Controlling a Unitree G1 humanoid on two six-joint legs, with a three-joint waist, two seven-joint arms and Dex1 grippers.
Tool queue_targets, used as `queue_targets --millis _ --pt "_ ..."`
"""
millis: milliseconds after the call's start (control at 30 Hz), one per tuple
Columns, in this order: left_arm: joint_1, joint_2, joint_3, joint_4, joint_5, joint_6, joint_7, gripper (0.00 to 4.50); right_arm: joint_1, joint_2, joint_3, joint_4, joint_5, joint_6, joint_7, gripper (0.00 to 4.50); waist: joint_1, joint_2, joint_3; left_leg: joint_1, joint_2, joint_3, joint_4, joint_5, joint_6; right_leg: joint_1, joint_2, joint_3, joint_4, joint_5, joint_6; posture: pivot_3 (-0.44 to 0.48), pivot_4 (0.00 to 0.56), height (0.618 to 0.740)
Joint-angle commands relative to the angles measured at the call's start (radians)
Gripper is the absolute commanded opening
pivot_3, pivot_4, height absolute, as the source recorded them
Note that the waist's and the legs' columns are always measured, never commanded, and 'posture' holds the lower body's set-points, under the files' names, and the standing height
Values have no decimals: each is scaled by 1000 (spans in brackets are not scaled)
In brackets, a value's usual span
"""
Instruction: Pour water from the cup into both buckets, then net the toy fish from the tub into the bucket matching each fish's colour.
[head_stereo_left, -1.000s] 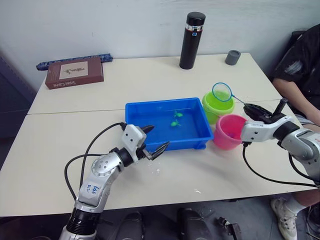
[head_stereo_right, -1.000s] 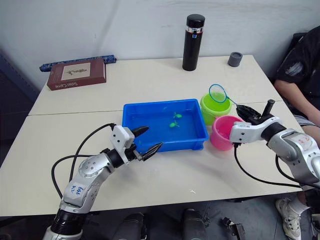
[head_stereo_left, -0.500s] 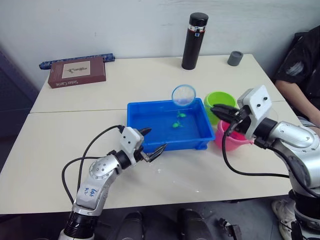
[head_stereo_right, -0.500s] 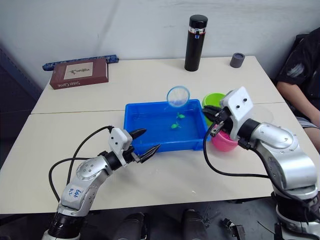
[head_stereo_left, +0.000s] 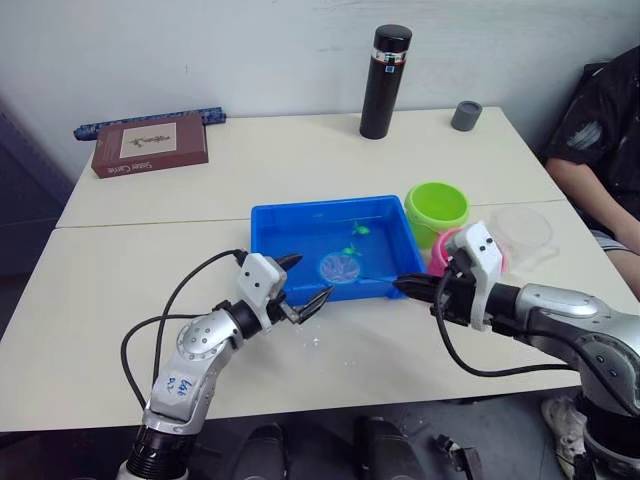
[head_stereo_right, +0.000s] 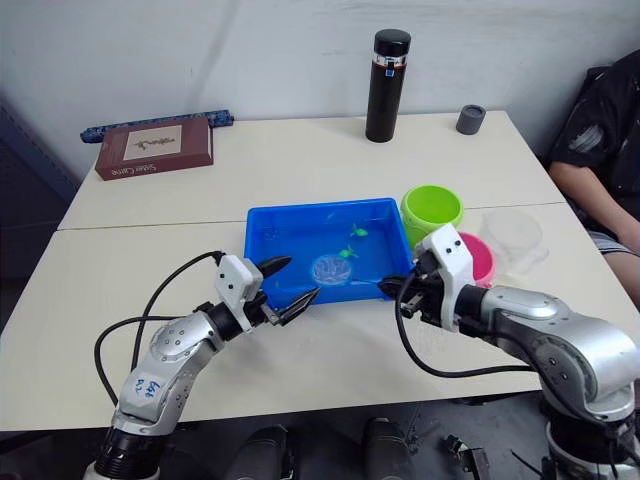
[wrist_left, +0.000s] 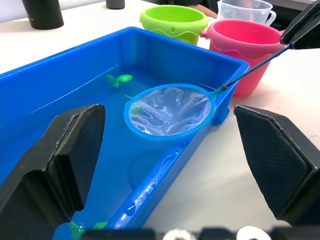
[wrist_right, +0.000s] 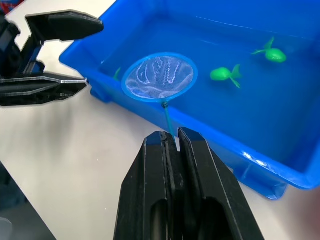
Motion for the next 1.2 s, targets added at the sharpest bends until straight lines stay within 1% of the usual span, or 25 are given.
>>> queue_targets --millis 33,267,467,567,667,733,800,867,1033,1200 --pt "4 -1 3 -47 -4 -1 8 4445 -36 15 10 25 12 17 -28 0 0 0 0 0 0 0 0 0 0 0 0 0 0 0 0 0 150 740" --pt "24 4 13 -69 -4 7 23 4445 -58 15 57 82 -3 -5 -26 0 0 0 0 0 0 0 0 0 0 0 0 0 0 0 0 0 150 740" --pt "31 3 12 -78 -3 11 35 4445 -87 45 83 111 6 1 -35 0 0 0 0 0 0 0 -1 0 0 0 0 0 0 0 0 0 150 740" --pt "37 2 11 -82 -2 10 38 4445 -102 79 90 147 9 10 -46 0 0 0 0 -1 0 0 0 0 0 0 0 0 -1 0 0 0 150 740" --pt "37 1 11 -84 -1 11 42 4445 -116 82 108 163 -12 -13 -42 0 -1 0 0 0 0 0 0 0 0 0 0 0 0 0 0 0 150 740" --pt "38 1 12 -86 -1 11 47 4445 -136 77 116 174 -39 -55 -40 0 -1 0 0 0 0 0 -1 0 0 -1 0 0 0 0 0 0 150 740" --pt "38 1 12 -86 -1 10 48 4445 -145 46 150 171 -90 -126 -17 0 0 0 0 -1 0 0 -1 0 0 -1 0 0 0 0 0 0 150 740" --pt "40 1 10 -87 -1 9 49 4445 -160 45 141 181 -106 -173 -10 0 0 0 0 -1 0 0 -1 0 0 -1 0 0 -1 0 0 0 150 740" --pt "41 0 8 -86 -2 7 50 4445 -162 3 150 189 -192 -310 17 0 0 0 0 -1 0 1 -1 0 0 -1 0 -1 -1 0 0 0 150 740" --pt "32 -3 2 -77 -1 3 47 4445 -80 -118 243 226 -402 -566 91 0 2 0 0 -1 0 3 -1 0 0 0 0 -2 -2 0 0 0 150 740"
